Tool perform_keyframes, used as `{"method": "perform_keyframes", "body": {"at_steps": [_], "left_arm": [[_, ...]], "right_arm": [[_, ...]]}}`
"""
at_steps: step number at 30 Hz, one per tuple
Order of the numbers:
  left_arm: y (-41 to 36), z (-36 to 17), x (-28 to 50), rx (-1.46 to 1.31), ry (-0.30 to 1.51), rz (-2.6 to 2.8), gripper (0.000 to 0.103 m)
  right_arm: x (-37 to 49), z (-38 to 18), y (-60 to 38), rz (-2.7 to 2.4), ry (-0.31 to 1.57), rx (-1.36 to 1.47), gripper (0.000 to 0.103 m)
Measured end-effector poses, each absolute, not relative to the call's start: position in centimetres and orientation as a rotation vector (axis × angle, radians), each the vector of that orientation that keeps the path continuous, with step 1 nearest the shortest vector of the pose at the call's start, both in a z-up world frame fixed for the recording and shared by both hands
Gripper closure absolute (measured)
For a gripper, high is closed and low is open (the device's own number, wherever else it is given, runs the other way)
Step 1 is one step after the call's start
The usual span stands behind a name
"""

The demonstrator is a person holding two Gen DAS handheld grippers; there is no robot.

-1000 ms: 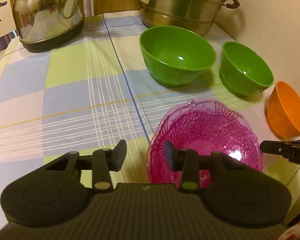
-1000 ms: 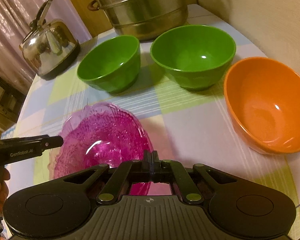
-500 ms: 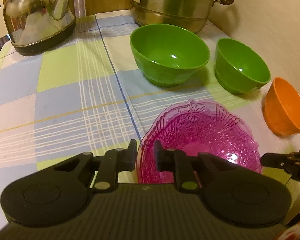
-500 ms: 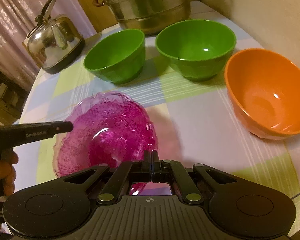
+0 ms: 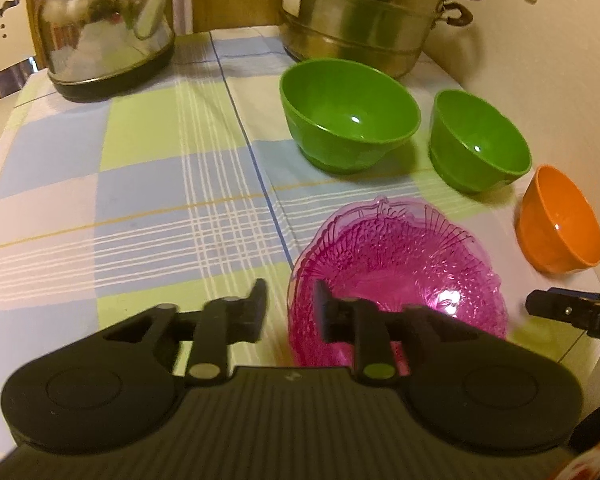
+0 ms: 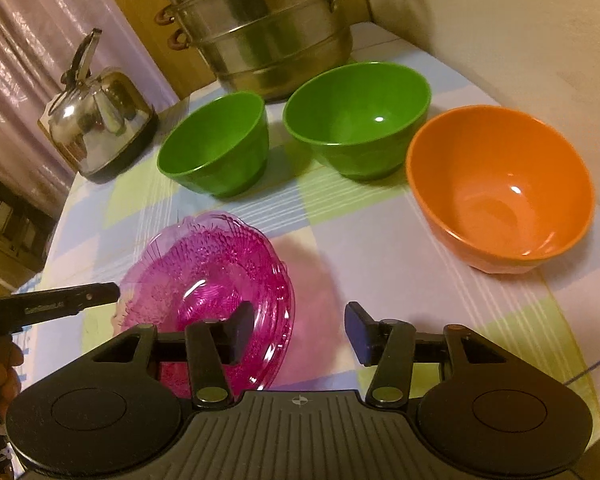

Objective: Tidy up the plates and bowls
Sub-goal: 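Open both grippers and withdraw them up from the plate stack, then move both tools to the rim of the larger green bowl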

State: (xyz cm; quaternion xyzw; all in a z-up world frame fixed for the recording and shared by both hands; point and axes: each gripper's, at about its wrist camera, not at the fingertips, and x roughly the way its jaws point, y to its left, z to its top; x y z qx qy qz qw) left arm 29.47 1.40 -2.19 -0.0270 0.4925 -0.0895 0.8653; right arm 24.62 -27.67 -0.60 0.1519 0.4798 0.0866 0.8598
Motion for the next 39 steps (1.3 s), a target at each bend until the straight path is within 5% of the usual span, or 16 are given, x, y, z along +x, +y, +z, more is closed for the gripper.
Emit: {"method": "perform_keyframes", "body": {"at_steps": [10,16,39], "left_arm": [[0.7,1.8,25.8,-0.093,0.964,-0.179,0.023],[-1.1,3.8,22.9,-0.080,0.919,-0.178,0.010],[-10.9,8.1,16.9,-0.097,0.788,-0.293,0.010]], "right_arm": [[22.1,2.6,-29.6,0.149,0.987,0.360,0.044],[20.2,4.4,-31.3,0.110,0.969,0.386,0.034],[12.7,9.3,-37.5,-0.049,0.861,0.276,0.033]]}}
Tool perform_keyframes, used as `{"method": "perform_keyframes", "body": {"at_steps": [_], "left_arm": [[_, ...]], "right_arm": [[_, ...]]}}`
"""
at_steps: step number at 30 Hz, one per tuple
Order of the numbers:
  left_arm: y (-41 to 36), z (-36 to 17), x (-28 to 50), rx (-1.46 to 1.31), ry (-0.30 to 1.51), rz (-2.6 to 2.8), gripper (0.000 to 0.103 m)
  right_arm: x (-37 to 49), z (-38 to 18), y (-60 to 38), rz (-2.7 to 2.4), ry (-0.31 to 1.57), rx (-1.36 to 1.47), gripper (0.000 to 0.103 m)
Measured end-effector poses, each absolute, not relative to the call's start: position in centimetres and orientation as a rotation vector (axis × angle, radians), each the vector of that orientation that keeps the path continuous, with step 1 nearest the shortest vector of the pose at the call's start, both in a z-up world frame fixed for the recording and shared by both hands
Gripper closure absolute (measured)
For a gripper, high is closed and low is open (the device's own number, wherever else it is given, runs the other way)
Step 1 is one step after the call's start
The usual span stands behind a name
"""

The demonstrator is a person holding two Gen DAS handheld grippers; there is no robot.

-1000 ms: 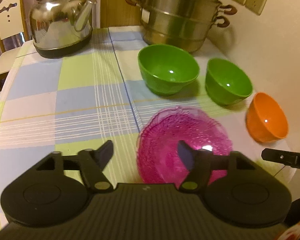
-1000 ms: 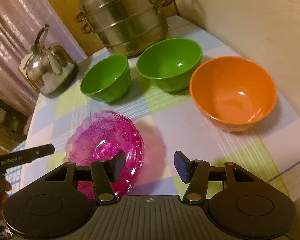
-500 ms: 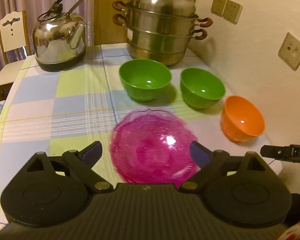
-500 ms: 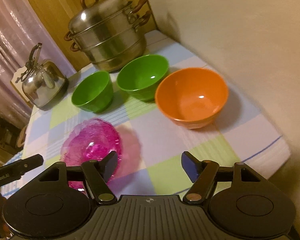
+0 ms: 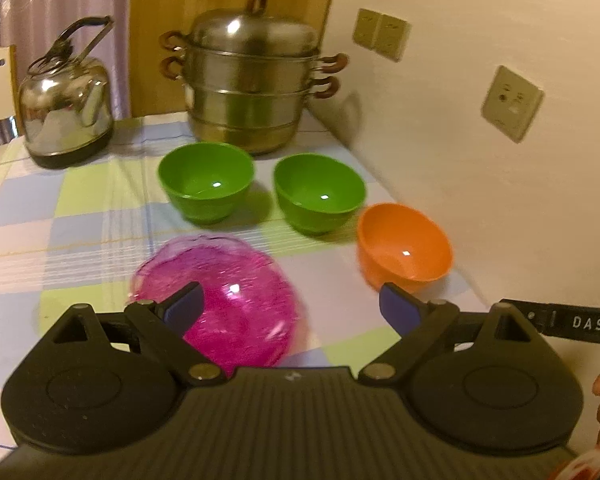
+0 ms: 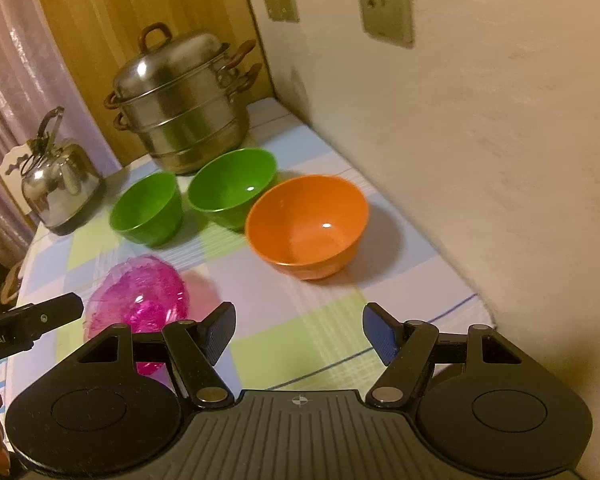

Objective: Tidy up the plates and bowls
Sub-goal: 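Move both tools to the rim of the larger green bowl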

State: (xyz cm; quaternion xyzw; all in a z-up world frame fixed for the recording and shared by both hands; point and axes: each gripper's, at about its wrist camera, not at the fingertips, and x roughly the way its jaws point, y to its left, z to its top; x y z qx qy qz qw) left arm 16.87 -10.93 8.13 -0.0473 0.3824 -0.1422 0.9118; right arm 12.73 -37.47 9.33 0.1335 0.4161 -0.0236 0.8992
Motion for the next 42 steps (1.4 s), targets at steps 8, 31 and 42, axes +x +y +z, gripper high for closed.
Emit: {"method": "perform_keyframes", "body": {"at_steps": [8,31,42], "left_arm": [[-13.7,8.4,16.2,-0.054,0.741,-0.306,0.010],[-11.8,8.7,17.2,-0.142,0.786,-0.311,0.010],[-10.1,7.7,20.9,-0.166,0.813,-0.295,0.010]], "right_arm": [[12.3,9.7,-38.6,-0.089,0.845,0.255,0.033],[12.8,10.0,-37.3,-0.068,0.839,0.233,0.033],[16.4,9.5,-37.0,-0.022,0.834,0.244,0.033]]}}
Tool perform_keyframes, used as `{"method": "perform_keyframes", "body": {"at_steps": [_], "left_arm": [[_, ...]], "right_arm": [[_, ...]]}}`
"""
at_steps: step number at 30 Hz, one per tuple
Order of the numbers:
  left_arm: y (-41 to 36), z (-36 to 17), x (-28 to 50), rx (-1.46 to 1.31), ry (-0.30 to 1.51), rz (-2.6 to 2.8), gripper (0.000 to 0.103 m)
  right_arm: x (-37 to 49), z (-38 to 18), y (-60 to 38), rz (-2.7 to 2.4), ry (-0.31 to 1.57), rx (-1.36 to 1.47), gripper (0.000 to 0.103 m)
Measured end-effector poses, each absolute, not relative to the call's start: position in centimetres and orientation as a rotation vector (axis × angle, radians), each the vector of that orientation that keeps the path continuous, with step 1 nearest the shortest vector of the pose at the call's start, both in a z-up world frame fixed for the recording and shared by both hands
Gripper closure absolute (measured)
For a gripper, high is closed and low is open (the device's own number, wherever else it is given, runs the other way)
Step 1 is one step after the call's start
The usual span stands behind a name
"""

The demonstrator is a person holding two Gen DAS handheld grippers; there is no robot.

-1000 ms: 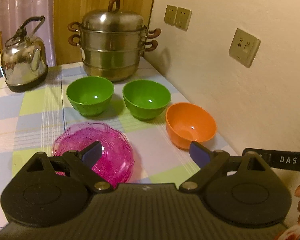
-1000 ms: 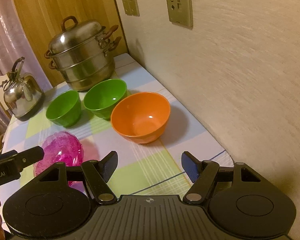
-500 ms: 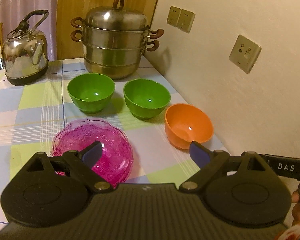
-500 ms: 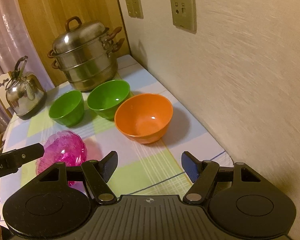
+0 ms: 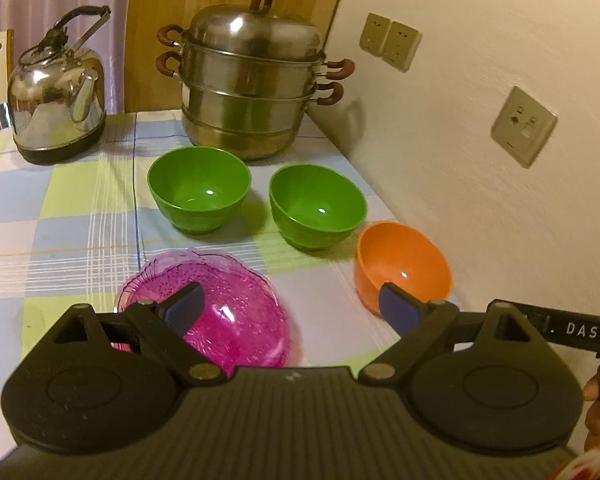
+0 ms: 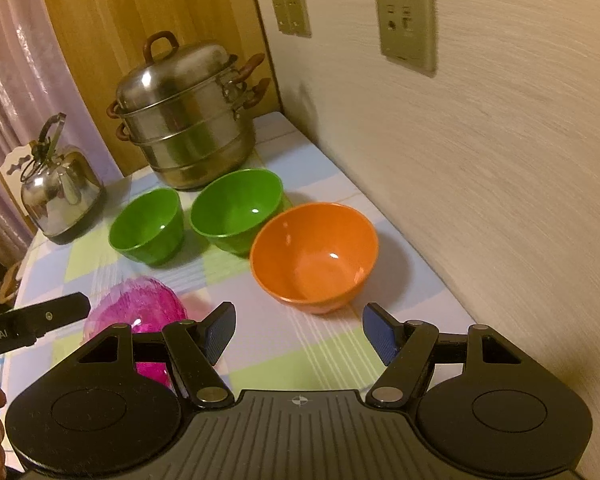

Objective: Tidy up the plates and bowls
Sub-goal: 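Move both tools to the rim of the larger green bowl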

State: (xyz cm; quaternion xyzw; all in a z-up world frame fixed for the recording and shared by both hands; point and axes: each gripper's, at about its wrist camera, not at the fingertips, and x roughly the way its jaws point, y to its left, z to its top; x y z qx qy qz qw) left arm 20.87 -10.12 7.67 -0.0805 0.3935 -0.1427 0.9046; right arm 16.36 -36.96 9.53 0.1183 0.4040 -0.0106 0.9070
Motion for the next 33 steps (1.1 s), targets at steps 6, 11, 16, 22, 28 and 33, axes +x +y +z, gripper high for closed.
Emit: {"method": "perform_keyframes", "body": {"at_steps": [6,11,16,22,28,33], "left_arm": [[-9.0,6.1,24.5,-0.189,0.851,-0.273,0.010],[-8.8,5.1,27.8,-0.195,0.866,-0.256,0.010],[-9.4,4.0,30.9,-0.212,0.885,-0.260,0.011],[-11.2,2.2,34.7,-0.238,0.919,-0.269,0.016],[-12.8,-0.2,38.8,-0.290,0.963,-0.285,0.028],[-14.2,-2.2,41.4,-0.279,0.994,-0.284,0.040]], "right_arm": [[20.2,8.9,-36.6,0.025,0.843,0.231,0.033],[23.7,8.4,-36.8,0.052,0.833,0.210,0.033],[27.4,7.6,-37.2,0.077,0.832,0.188,0.033],[32.6,6.0,-37.7,0.109,0.860,0.170,0.033],[37.4,4.2,-37.9,0.141,0.906,0.135,0.033],[40.8,2.7,-38.1,0.172,0.942,0.096,0.039]]}}
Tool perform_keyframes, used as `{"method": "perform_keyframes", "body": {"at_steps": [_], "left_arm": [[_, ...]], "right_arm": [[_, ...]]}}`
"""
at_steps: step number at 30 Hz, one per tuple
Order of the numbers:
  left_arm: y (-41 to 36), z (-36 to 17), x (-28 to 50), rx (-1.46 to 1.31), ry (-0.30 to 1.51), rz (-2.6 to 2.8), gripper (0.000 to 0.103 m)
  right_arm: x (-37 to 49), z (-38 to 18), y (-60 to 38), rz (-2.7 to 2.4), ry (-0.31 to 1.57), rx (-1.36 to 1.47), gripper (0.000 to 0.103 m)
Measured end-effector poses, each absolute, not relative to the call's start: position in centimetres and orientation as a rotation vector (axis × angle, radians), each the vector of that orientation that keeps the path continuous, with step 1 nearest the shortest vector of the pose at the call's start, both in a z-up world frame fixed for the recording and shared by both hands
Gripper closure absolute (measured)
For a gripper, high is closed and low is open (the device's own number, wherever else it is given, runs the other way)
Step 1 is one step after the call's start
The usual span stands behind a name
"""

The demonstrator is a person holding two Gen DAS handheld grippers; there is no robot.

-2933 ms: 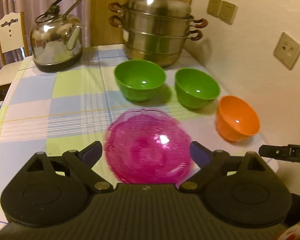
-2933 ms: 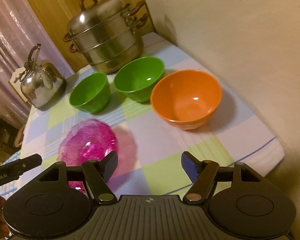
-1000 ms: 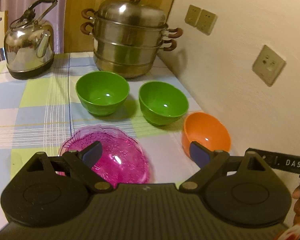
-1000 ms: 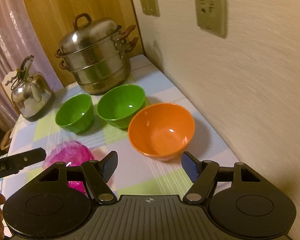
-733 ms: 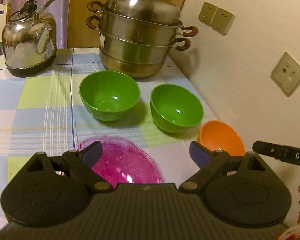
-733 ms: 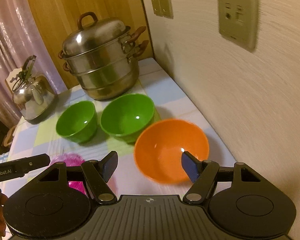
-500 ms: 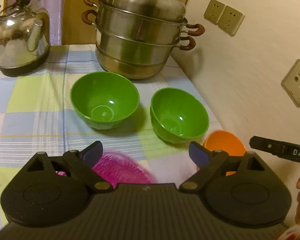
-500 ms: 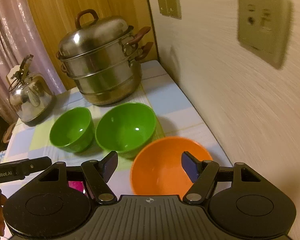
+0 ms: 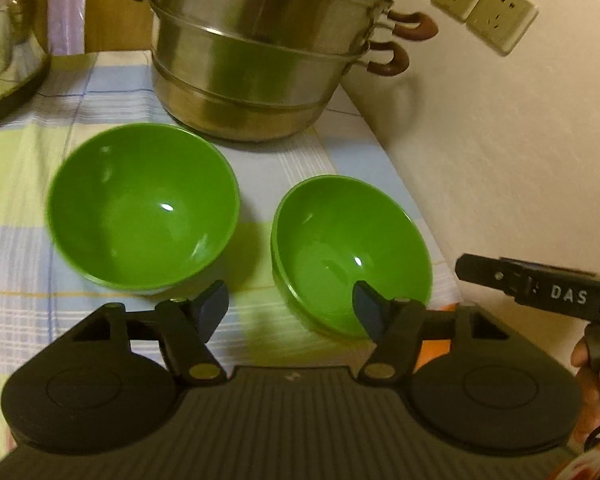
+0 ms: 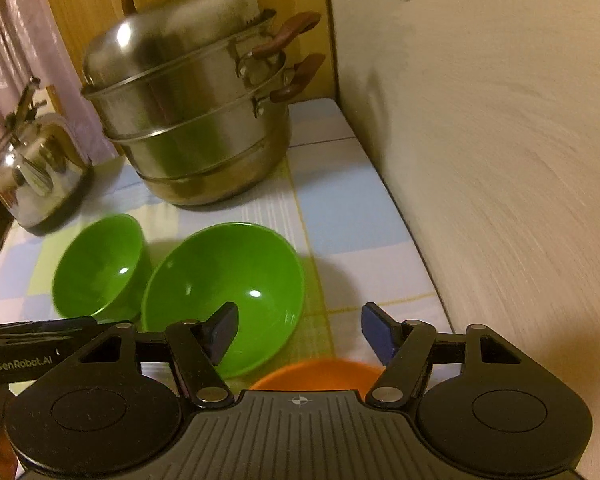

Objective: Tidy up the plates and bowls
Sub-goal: 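Move both tools to the rim of the larger green bowl, then close the left gripper on the green bowl rim while the right gripper closes too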

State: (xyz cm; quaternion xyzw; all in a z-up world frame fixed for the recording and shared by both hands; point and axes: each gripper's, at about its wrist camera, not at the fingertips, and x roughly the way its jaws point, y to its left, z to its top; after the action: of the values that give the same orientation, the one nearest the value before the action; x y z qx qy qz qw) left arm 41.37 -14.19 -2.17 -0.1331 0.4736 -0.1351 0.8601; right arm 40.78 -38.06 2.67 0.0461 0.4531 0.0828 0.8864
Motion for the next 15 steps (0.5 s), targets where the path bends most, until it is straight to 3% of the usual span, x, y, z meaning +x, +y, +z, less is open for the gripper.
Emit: {"method": "perform_keyframes", "body": {"at_steps": [4,15], "left_arm": [[-15.2,-3.2,42.6,-0.258,1.006,-0.279,0.051],[-16.3,-5.6,44.5,-0.222,1.048,-0.252,0.065]], "right_arm": [[43.0,1.1,-38.3,0.183,0.978,0.075,0.046],[46.2,-1.9,-38.4,0.210,1.060,0.074,0.052]]}}
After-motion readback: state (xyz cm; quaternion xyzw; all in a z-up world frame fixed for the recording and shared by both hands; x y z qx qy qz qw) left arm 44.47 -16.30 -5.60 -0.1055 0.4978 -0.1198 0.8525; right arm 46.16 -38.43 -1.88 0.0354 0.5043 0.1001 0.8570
